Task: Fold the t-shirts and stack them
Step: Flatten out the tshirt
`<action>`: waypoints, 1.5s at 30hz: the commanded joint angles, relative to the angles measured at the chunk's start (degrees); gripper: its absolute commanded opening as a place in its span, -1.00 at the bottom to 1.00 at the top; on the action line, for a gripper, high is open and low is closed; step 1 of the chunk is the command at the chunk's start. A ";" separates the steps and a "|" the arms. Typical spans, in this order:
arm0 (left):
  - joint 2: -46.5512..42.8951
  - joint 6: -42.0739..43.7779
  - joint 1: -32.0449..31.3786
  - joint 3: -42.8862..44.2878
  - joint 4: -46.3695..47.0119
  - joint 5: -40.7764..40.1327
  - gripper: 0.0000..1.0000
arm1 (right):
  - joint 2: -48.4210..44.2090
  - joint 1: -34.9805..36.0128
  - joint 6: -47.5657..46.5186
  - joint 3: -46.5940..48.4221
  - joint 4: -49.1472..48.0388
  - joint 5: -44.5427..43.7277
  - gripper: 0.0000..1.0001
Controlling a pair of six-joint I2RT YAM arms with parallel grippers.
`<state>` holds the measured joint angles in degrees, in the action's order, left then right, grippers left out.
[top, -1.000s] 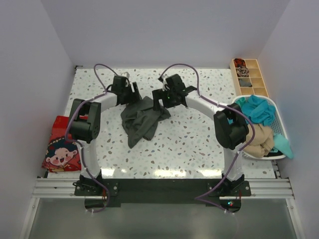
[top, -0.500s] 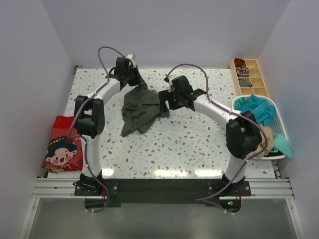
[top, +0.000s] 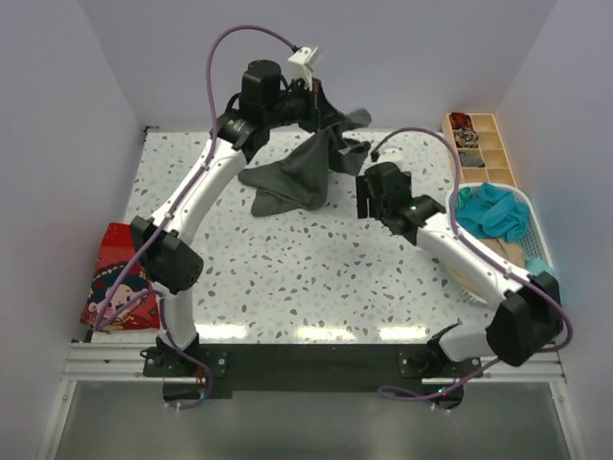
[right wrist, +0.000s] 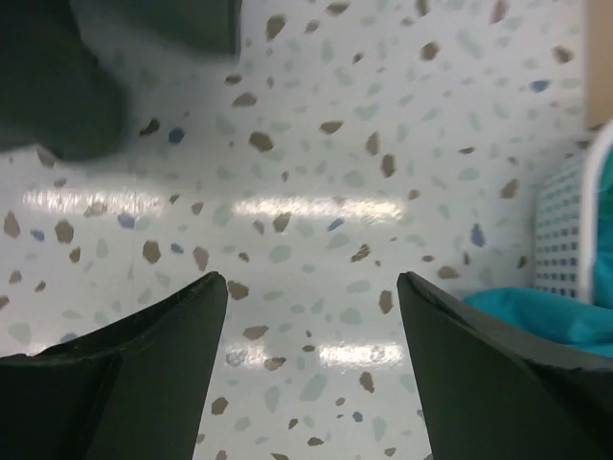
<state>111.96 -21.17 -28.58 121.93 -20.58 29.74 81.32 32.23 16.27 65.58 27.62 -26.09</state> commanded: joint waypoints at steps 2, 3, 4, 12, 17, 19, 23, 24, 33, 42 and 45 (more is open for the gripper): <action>-8.33 5.34 0.37 -5.82 -3.76 0.85 -1.00 | -11.34 -0.68 1.31 1.30 2.35 -16.53 0.51; -9.99 5.61 0.37 -7.74 -3.51 0.76 -1.00 | -13.01 -0.68 0.96 0.95 1.05 -16.28 0.51; -10.70 5.79 0.37 -9.06 -2.98 0.50 -1.00 | -15.55 -0.68 -0.61 0.69 0.25 -15.23 0.52; -8.61 4.38 -1.56 -28.21 3.35 3.57 -0.49 | -16.98 -0.76 -0.63 3.15 4.46 -9.77 0.63; -9.92 3.85 -4.90 -43.58 5.99 -1.42 -1.00 | -16.11 -1.37 2.17 2.45 5.69 -5.92 0.64; -11.67 4.20 -5.26 -46.77 5.38 -5.54 -1.00 | -15.40 -1.99 5.86 1.40 6.31 -0.48 0.61; -15.53 5.26 -5.26 -51.34 2.47 -14.25 -1.00 | -14.79 -2.52 13.16 -4.83 4.38 8.58 0.59; -16.07 5.26 -5.26 -51.96 2.47 -15.49 -0.56 | -14.61 -2.61 15.43 -6.76 2.29 9.64 0.61; -10.98 3.50 -5.17 -53.20 7.65 -12.86 0.02 | -7.33 -5.07 21.43 -23.39 -18.98 28.61 0.59; -6.50 2.80 -5.17 -54.78 10.21 -14.00 -0.21 | 5.60 -5.16 22.31 -22.78 -29.01 35.39 0.32; -6.32 2.89 -5.17 -54.87 10.12 -14.53 -0.25 | 7.89 -5.16 22.84 -22.60 -29.90 36.10 0.23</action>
<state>105.73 -17.61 -33.82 67.16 -13.65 15.92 87.24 27.20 37.54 40.62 3.16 6.48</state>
